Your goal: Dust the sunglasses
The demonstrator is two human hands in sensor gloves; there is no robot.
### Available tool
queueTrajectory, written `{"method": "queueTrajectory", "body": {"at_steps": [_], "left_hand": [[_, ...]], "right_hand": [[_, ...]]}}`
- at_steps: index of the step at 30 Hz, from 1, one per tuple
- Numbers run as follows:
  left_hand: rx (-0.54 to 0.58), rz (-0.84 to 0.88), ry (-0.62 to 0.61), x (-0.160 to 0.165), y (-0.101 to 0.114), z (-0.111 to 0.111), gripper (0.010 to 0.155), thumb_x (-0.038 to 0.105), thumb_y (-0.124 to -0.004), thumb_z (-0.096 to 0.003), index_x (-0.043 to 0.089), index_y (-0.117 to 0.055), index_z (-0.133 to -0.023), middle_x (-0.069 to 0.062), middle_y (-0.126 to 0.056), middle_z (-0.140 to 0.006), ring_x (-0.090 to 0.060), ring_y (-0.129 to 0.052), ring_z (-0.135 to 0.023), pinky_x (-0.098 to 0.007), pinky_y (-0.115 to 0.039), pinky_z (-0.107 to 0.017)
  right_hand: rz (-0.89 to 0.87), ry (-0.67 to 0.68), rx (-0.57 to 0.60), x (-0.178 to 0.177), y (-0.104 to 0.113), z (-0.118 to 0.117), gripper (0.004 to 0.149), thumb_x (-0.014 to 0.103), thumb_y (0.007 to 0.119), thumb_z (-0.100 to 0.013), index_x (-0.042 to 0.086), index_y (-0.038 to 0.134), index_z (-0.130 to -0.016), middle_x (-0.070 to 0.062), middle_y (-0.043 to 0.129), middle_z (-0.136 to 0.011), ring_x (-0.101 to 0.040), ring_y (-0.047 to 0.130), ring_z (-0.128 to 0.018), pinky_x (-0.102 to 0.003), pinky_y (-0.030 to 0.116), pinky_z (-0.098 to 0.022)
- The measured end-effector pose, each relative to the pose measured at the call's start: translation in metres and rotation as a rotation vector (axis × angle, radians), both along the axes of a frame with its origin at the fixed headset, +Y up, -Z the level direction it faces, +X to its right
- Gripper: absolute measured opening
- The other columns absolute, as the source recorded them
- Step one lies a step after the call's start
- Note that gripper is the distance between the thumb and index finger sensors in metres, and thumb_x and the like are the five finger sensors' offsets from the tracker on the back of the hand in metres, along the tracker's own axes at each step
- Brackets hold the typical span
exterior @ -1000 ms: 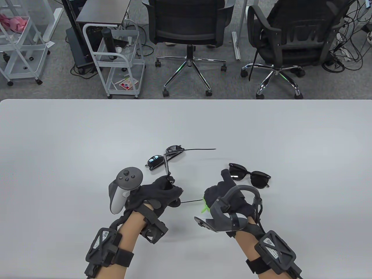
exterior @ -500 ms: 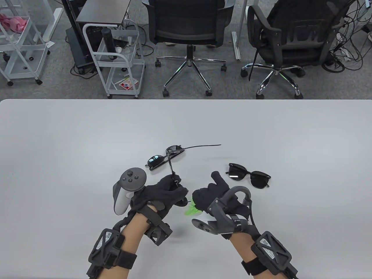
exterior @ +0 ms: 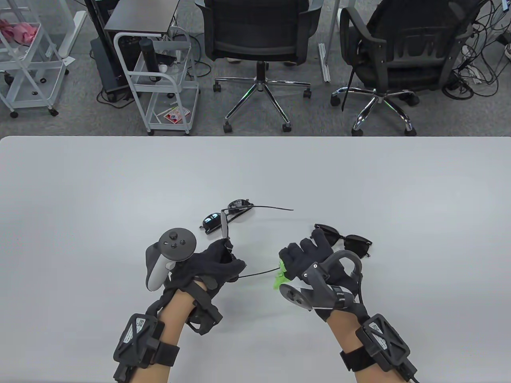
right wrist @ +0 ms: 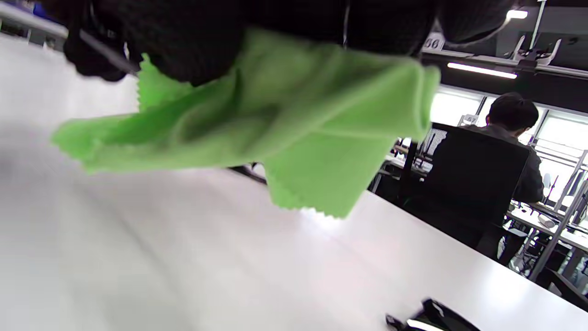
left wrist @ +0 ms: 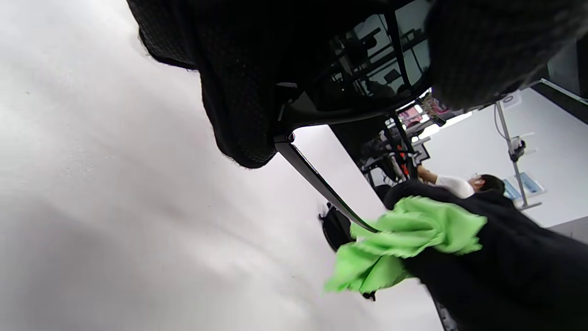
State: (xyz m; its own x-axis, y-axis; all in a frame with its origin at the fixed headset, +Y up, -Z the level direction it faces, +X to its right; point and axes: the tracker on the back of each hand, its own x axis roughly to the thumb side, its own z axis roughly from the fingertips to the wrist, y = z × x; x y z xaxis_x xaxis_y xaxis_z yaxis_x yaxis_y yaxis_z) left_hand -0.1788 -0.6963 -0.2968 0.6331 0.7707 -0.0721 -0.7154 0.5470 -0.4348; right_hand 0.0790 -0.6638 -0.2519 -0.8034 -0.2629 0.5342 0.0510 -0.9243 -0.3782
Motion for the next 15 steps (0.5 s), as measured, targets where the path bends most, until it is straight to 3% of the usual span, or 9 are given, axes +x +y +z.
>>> {"method": "queueTrajectory", "body": {"at_steps": [4,7,12,15], "left_hand": [[0.014,-0.049,0.028,-0.003,-0.002,-0.002,0.095,0.069,-0.083,-0.0325,0.015,-0.053,-0.105,-0.002,-0.079,-0.096,-0.019,-0.111,-0.07,-0.043,-0.072,-0.069],[0.016,-0.057,0.07,-0.008,-0.003,-0.003,0.095,0.069,-0.083,-0.0327,0.015,-0.053,-0.105,-0.003,-0.078,-0.096,-0.019,-0.111,-0.07,-0.043,-0.072,-0.069],[0.04,-0.057,0.101,-0.011,-0.002,-0.003,0.095,0.069,-0.082,-0.0328,0.016,-0.052,-0.105,-0.002,-0.077,-0.097,-0.019,-0.11,-0.071,-0.043,-0.072,-0.069],[0.046,-0.051,0.107,-0.012,-0.002,-0.003,0.095,0.069,-0.082,-0.0329,0.016,-0.051,-0.105,-0.002,-0.077,-0.097,-0.019,-0.11,-0.072,-0.043,-0.071,-0.07]], "right_hand": [[-0.137,0.004,0.065,0.009,0.022,0.014,0.049,0.042,0.081,-0.042,0.016,0.089,-0.083,-0.006,0.101,-0.082,-0.034,0.103,-0.069,-0.064,0.066,-0.061],[-0.168,-0.04,0.004,0.01,0.027,0.016,0.047,0.04,0.083,-0.042,0.012,0.093,-0.079,-0.008,0.106,-0.072,-0.033,0.108,-0.058,-0.063,0.07,-0.058],[0.067,-0.129,-0.363,0.007,-0.004,-0.002,0.047,0.04,0.083,-0.043,0.011,0.093,-0.079,-0.009,0.106,-0.071,-0.032,0.108,-0.056,-0.063,0.07,-0.057],[0.128,-0.09,-0.571,0.008,-0.029,-0.011,0.048,0.04,0.082,-0.043,0.012,0.092,-0.08,-0.008,0.105,-0.072,-0.032,0.107,-0.058,-0.062,0.07,-0.057]]}}
